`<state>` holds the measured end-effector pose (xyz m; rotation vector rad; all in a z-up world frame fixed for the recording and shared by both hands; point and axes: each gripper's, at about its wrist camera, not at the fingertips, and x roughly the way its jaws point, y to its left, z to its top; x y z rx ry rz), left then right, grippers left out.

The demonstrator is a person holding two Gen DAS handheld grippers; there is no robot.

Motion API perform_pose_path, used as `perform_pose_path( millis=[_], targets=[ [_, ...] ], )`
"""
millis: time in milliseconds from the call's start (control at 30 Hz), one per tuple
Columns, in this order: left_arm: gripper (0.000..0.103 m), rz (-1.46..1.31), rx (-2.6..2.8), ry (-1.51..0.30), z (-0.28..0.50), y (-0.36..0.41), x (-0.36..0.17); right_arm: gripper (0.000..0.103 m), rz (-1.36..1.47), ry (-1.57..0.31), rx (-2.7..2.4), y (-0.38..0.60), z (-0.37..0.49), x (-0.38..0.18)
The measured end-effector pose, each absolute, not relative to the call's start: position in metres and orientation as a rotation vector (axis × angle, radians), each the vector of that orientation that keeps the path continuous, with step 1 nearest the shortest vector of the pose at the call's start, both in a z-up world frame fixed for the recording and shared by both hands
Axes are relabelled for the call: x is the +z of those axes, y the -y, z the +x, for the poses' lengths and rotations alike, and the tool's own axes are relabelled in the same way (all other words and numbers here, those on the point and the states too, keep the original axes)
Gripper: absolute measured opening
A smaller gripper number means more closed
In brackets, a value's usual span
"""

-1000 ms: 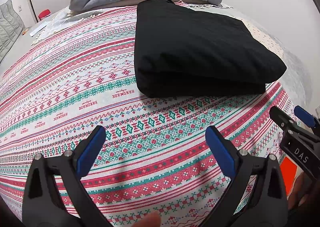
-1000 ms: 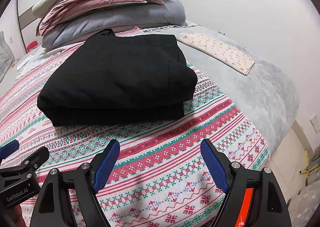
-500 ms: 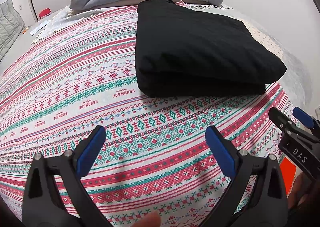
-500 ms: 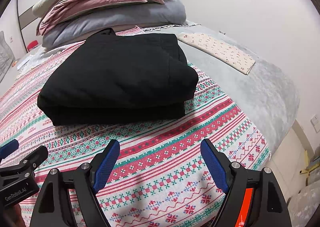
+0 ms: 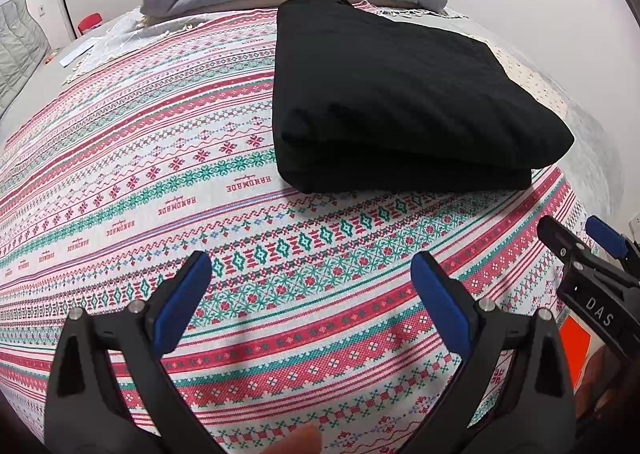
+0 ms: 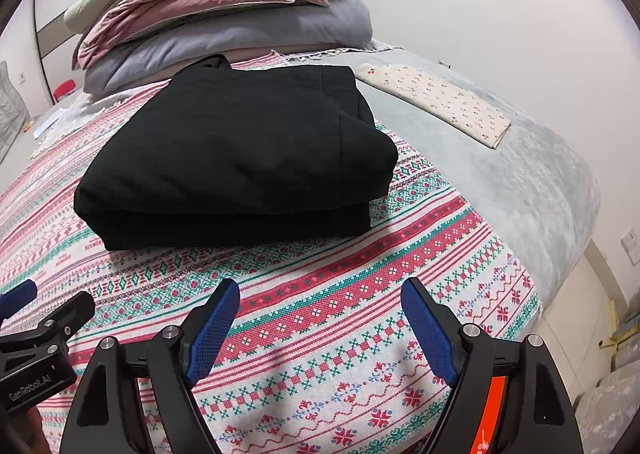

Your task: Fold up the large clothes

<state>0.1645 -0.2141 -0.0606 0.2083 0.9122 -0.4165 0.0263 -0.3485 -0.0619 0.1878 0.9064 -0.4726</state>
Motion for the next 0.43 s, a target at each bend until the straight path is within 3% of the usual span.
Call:
perform_pose_path(
  millis=[433],
  targets=[
    [0.099, 0.192, -0.411, -0.925, 0.1664, 0.2141, -0.0632, 0.084, 0.178, -0.91, -0.468, 0.3474, 0.0277, -0.0617]
  ],
)
